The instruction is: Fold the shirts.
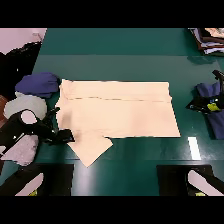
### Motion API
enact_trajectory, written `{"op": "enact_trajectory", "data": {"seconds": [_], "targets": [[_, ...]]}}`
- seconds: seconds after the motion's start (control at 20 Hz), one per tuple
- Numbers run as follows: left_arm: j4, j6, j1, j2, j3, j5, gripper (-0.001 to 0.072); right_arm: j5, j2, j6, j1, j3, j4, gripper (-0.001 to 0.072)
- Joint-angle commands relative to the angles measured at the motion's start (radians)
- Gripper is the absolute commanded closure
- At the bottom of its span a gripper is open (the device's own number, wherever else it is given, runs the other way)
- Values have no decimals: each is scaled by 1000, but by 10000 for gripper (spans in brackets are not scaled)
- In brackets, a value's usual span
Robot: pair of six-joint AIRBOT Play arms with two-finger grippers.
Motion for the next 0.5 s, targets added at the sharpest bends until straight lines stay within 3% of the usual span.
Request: {"op": "enact_trajectory", "data": {"seconds": [0.0,0.15,0.2,0.25,0.3,0.45], "targets": [[-81,-6,-19,6,-36,135,108,4,5,-18,-2,-3,65,337],[-96,-6,-19,6,-36,148,110,39,5,-22,-7,-4,54,337],[-96,-6,-18,6,-36,140,174,61,5,-31,-19,-5,53,337],[-95,-1,-19,6,-35,132,488,80,5,-33,-39,-13,53,336],[-98,18,-19,6,-33,133,662,93,5,-34,-63,-29,53,336],[-104,20,-19,6,-33,120,671,101,5,-37,-167,-132,51,337]]}}
